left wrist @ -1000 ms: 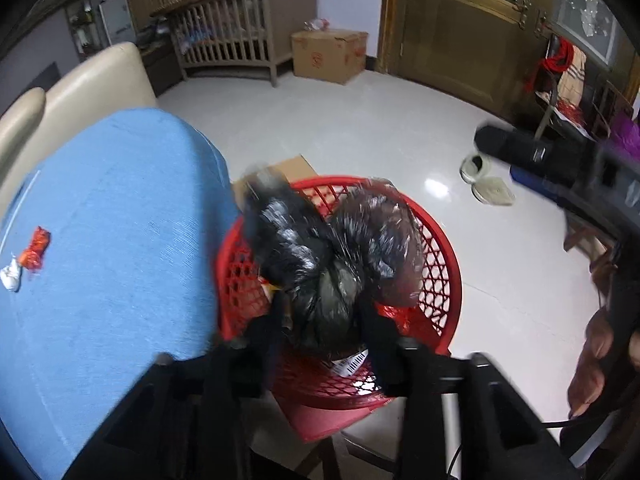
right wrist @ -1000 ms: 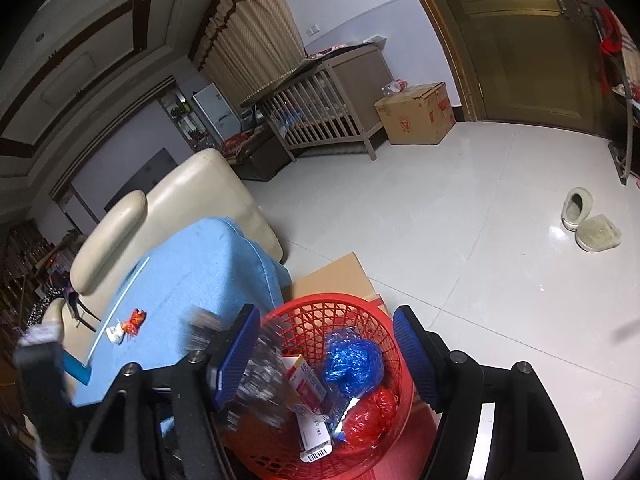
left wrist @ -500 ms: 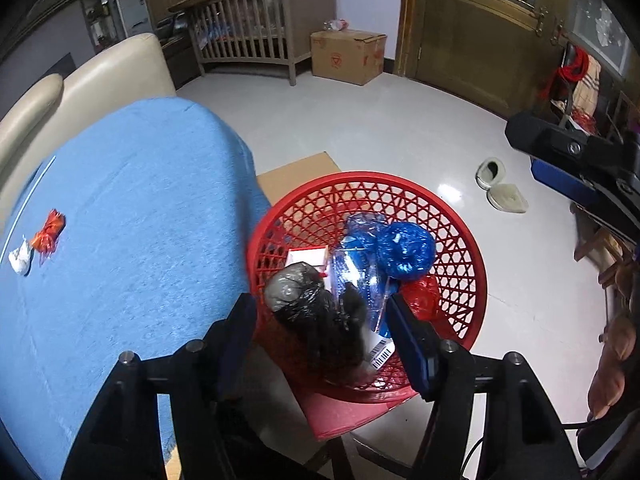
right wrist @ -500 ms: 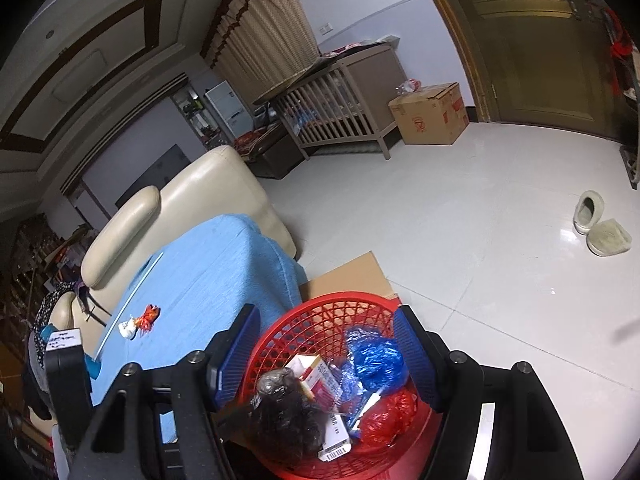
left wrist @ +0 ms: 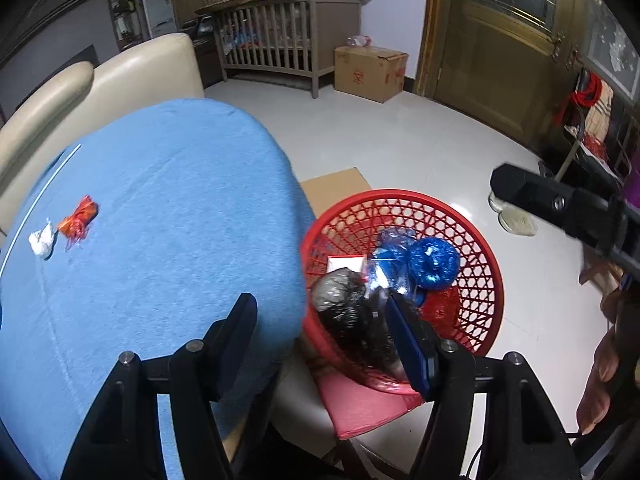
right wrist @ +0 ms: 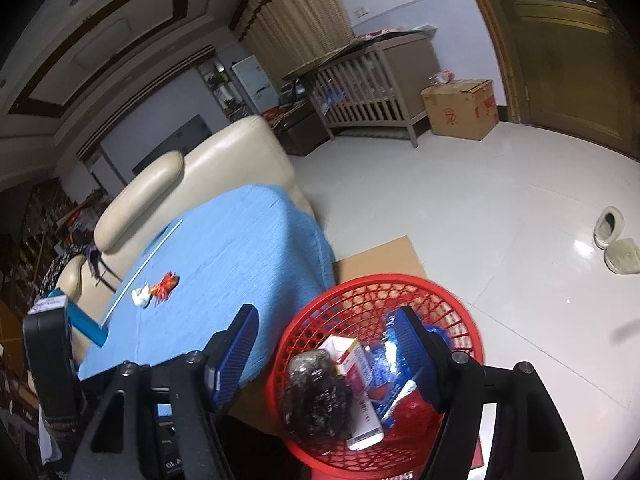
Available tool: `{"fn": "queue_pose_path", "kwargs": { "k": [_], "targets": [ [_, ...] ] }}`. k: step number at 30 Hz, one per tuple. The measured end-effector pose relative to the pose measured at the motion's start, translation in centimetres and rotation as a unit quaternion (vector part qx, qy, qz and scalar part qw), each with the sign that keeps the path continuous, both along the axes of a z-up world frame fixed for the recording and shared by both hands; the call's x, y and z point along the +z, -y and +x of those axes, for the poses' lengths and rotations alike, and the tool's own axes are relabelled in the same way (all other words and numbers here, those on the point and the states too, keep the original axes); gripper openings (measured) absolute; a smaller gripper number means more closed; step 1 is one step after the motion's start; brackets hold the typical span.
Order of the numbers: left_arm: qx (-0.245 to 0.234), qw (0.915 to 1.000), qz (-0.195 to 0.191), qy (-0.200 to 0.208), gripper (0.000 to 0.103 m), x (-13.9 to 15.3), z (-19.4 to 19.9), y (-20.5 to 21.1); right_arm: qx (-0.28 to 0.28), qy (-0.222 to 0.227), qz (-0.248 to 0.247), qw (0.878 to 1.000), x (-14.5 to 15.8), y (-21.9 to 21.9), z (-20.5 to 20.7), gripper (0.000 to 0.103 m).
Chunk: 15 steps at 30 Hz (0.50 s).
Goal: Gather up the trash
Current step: 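Lift both open tools away from the basket toward the table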
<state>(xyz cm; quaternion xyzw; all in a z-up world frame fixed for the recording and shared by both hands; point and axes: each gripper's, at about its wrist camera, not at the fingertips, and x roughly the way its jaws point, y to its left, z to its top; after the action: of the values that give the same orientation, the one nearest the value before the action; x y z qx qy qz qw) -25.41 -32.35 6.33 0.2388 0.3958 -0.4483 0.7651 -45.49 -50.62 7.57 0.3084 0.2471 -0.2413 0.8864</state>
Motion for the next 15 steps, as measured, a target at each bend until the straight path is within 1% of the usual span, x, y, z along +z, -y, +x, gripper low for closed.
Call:
{"fn": "queue_pose_path", "kwargs": {
  "k": [4, 6, 9, 12, 15],
  "targets": [
    [0.022, 0.9997, -0.008, -0.004, 0.068, 0.1, 1.6, -2.1, 0.024, -0.018, -0.003, 1.000, -0.3, -1.2, 1.8, 0.082],
    [0.036, 0.9993, -0.011, -0.004, 0.068, 0.0, 2.5, -3.4, 0.035, -0.029, -0.003, 0.999, -0.7, -1.7, 2.8, 0.083],
    [0.070, 0.9975, -0.010, -0.006, 0.068, -0.3, 4.6, -5.9, 0.052, -0.043, -0.004, 0.998, -1.2, -2.6, 4.5, 0.083],
    [0.115, 0.9933, -0.008, -0.008, 0.068, -0.7, 7.1, -8.9, 0.075, -0.056, -0.010, 0.996, -1.3, -3.8, 6.8, 0.083],
    [0.167, 0.9859, -0.007, -0.006, 0.068, -1.0, 9.7, -12.3, 0.102, -0.065, -0.017, 0.992, -1.3, -5.1, 9.5, 0.083]
  ]
}}
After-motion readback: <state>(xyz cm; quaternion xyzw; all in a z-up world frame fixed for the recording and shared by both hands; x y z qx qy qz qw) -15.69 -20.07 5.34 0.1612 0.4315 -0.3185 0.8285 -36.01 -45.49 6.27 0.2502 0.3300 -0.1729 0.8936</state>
